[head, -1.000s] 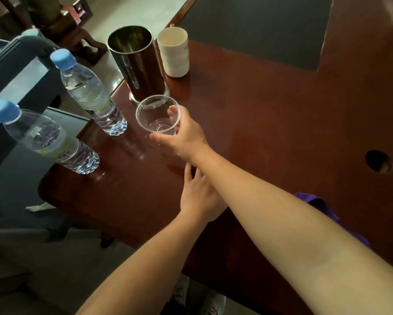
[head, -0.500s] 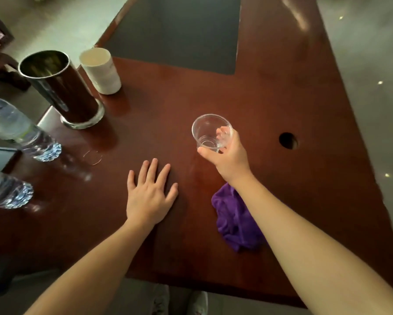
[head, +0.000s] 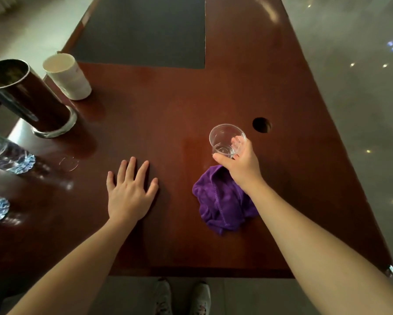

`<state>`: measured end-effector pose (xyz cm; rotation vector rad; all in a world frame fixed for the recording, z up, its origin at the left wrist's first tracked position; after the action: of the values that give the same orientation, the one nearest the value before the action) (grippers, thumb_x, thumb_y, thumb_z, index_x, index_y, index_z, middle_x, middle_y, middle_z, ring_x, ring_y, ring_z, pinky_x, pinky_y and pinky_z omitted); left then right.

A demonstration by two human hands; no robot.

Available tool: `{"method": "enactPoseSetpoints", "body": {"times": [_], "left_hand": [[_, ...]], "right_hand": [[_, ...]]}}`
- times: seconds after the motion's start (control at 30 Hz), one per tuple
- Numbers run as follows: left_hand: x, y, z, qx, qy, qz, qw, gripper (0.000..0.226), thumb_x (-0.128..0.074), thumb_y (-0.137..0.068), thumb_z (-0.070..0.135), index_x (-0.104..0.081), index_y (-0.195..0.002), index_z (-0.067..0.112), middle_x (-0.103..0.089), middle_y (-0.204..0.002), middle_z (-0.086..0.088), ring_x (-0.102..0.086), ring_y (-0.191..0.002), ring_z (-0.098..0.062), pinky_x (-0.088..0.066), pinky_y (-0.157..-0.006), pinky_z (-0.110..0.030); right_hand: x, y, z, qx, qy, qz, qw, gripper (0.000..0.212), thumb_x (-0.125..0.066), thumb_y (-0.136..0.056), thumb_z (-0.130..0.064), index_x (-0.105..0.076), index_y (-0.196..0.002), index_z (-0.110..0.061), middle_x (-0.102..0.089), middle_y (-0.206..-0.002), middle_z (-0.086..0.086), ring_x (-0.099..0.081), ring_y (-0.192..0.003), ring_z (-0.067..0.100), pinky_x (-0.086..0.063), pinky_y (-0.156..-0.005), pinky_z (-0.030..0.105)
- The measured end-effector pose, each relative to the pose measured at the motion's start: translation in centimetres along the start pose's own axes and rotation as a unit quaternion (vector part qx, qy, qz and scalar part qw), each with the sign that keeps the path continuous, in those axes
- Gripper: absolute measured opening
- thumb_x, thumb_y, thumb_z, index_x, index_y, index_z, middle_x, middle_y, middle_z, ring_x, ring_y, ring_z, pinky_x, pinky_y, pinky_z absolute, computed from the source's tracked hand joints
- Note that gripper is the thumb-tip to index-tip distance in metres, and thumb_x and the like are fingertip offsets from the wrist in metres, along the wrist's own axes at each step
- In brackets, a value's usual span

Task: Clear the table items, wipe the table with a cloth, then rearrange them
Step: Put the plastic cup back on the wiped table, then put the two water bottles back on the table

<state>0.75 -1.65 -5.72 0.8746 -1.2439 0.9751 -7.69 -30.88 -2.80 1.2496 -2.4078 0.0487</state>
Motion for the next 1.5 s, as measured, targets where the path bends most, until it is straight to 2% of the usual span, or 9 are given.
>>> {"method": "enactPoseSetpoints", "body": {"times": [0.23, 0.43, 0.53, 0.63, 0.7, 0.9, 1.07, 1.3, 1.5], "left_hand": [[-0.3, 0.0, 0.0, 0.001, 0.004, 0.011, 1.000, 0.067, -0.019, -0.092, 0.067, -0.030, -0.150, 0.035, -0.023, -0.162, -0.002, -0.010, -0.150, -0.021, -0.004, -0.119, -0.051], [-0.5, -0.2, 0.0, -0.002, -0.005, -0.020, 1.000, 0.068, -0.015, -0.092, 0.066, -0.022, -0.153, 0.036, -0.016, -0.163, -0.002, -0.004, -0.151, -0.022, 0.000, -0.118, -0.052], [0.0, -0.5, 0.5, -0.006, -0.034, -0.077, 0.996, 0.068, -0.014, -0.094, 0.063, -0.015, -0.155, 0.032, -0.010, -0.164, -0.005, -0.002, -0.151, -0.026, -0.004, -0.117, -0.056], [2.4, -1.3, 1.3, -0.027, -0.115, -0.116, 0.986, 0.064, -0.014, -0.096, 0.061, -0.023, -0.152, 0.031, -0.021, -0.162, -0.005, -0.014, -0.148, -0.030, -0.012, -0.113, -0.062], [5.3, -1.8, 2.2, -0.036, -0.135, -0.094, 0.986, 0.061, -0.015, -0.096, 0.060, -0.035, -0.145, 0.029, -0.033, -0.156, -0.003, -0.024, -0.144, -0.029, -0.014, -0.111, -0.064], [15.2, -2.3, 4.5, -0.039, -0.110, 0.011, 0.993, 0.056, -0.023, -0.097, 0.058, -0.053, -0.129, 0.023, -0.054, -0.135, -0.002, -0.039, -0.133, -0.026, -0.022, -0.110, -0.058], [21.0, -1.2, 3.6, -0.026, -0.094, 0.073, 0.993, 0.054, -0.027, -0.098, 0.058, -0.055, -0.126, 0.021, -0.059, -0.129, -0.004, -0.046, -0.127, -0.027, -0.031, -0.104, -0.050], [23.7, 3.3, -3.3, 0.054, -0.044, 0.138, 0.988, 0.048, -0.036, -0.098, 0.054, -0.059, -0.122, 0.019, -0.063, -0.123, -0.005, -0.055, -0.117, -0.028, -0.041, -0.094, -0.044], [23.9, 9.4, -12.4, 0.220, 0.055, 0.236, 0.945, 0.038, -0.044, -0.099, 0.042, -0.065, -0.113, 0.013, -0.068, -0.113, -0.012, -0.062, -0.104, -0.033, -0.046, -0.085, -0.043]], "right_hand": [[0.0, -0.1, 0.4, -0.010, -0.014, -0.005, 1.000, 0.093, -0.082, -0.067, -0.048, -0.032, -0.143, -0.028, -0.042, -0.149, -0.006, -0.042, -0.130, 0.009, -0.040, -0.097, 0.021], [0.9, 0.5, 0.0, -0.038, 0.011, -0.024, 0.999, 0.088, -0.072, -0.073, -0.018, -0.027, -0.147, -0.032, -0.044, -0.146, -0.006, -0.043, -0.132, 0.014, -0.039, -0.094, 0.026], [2.0, 1.4, -1.1, -0.058, 0.041, 0.002, 0.997, 0.084, -0.069, -0.078, -0.020, -0.024, -0.149, -0.032, -0.041, -0.150, -0.004, -0.042, -0.134, 0.020, -0.041, -0.096, 0.034], [3.1, 2.6, -3.4, -0.034, 0.112, 0.040, 0.992, 0.077, -0.065, -0.084, -0.032, -0.025, -0.150, -0.030, -0.037, -0.153, -0.001, -0.039, -0.136, 0.022, -0.040, -0.101, 0.039], [3.6, 3.3, -5.7, 0.009, 0.174, 0.049, 0.983, 0.070, -0.061, -0.086, -0.038, -0.030, -0.149, -0.029, -0.038, -0.153, -0.001, -0.037, -0.137, 0.022, -0.038, -0.103, 0.039], [3.3, 4.5, -13.3, 0.130, 0.346, 0.031, 0.929, 0.060, -0.050, -0.089, -0.049, -0.044, -0.144, -0.025, -0.038, -0.153, 0.004, -0.029, -0.140, 0.025, -0.030, -0.110, 0.041], [1.8, 5.2, -17.4, 0.177, 0.414, 0.031, 0.892, 0.060, -0.045, -0.089, -0.055, -0.047, -0.142, -0.027, -0.037, -0.154, 0.004, -0.028, -0.141, 0.029, -0.026, -0.112, 0.042], [-4.4, 6.5, -20.3, 0.188, 0.335, -0.049, 0.922, 0.058, -0.054, -0.086, -0.050, -0.052, -0.137, -0.022, -0.050, -0.143, 0.004, -0.045, -0.127, 0.029, -0.040, -0.099, 0.039], [-13.5, 8.4, -21.9, 0.206, 0.304, -0.164, 0.916, 0.066, -0.061, -0.085, -0.053, -0.045, -0.142, -0.022, -0.049, -0.143, 0.007, -0.045, -0.128, 0.029, -0.040, -0.098, 0.038]]}}
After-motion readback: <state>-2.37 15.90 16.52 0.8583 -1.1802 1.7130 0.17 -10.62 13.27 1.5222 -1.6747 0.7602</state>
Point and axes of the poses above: each hand's wrist, its own y-axis away from the middle knuckle, its own x-axis out of the back of the hand, z = x × y, the point moved 4 cm from there along -y, towards the middle knuckle
